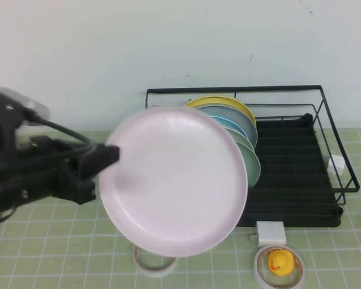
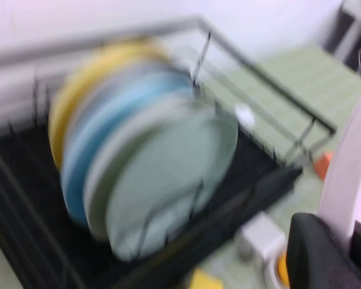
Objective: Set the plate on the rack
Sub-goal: Hand over the plate
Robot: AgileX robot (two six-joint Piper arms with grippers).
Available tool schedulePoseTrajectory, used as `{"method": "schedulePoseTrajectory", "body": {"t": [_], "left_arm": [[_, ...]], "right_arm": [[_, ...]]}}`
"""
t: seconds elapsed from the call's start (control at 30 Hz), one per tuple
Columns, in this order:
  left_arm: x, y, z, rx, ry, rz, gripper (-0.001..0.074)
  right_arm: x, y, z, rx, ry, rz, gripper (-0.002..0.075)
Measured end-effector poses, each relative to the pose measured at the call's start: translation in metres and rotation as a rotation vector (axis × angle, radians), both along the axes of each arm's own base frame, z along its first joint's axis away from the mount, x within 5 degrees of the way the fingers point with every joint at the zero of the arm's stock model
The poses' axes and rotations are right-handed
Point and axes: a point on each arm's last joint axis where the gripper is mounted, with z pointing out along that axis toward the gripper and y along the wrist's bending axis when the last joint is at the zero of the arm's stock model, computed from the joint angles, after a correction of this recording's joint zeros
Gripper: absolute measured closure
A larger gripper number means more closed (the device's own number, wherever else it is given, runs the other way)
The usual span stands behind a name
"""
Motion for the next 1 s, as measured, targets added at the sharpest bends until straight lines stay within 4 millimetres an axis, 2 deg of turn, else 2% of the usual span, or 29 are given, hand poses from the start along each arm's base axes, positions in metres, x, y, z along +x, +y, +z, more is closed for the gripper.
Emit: {"method": "schedulePoseTrajectory", "body": {"t": [0.1,0.17,0.3,0.43,0.53,0.63,0.83,1.0], "left_arm": [[-0.015,0.001,0.015,-0.022,-0.065,0.020,0.0729],[-0.024,0.001,0.019,-0.038,-0.085,0.027,0.0729],[-0.036,0.001,0.020,-0.045,-0.102,0.030,0.0729],[-0.046,0.001,0.018,-0.045,-0.110,0.030,0.0729],[-0.050,0.001,0.016,-0.045,-0.109,0.029,0.0729],[-0.052,0.001,0.017,-0.056,-0.109,0.022,0.0729],[-0.054,-0.001,0.018,-0.071,-0.106,-0.002,0.0729],[-0.054,-0.001,0.018,-0.075,-0.103,-0.004,0.0729]], "right_arm": [[0.023,0.007,0.026,-0.067,-0.010,0.126,0.0398],[0.041,0.014,0.039,-0.080,0.001,0.224,0.0341],[0.075,0.027,0.069,-0.030,-0.011,0.432,0.0298],[0.105,0.038,0.084,0.091,-0.057,0.606,0.0291],[0.125,0.046,0.087,0.134,-0.095,0.681,0.0289],[0.138,0.063,0.083,0.138,-0.079,0.752,0.0288],[0.145,0.109,0.075,0.049,-0.103,0.853,0.0288],[0.150,0.134,0.068,0.008,-0.101,0.900,0.0288]]}}
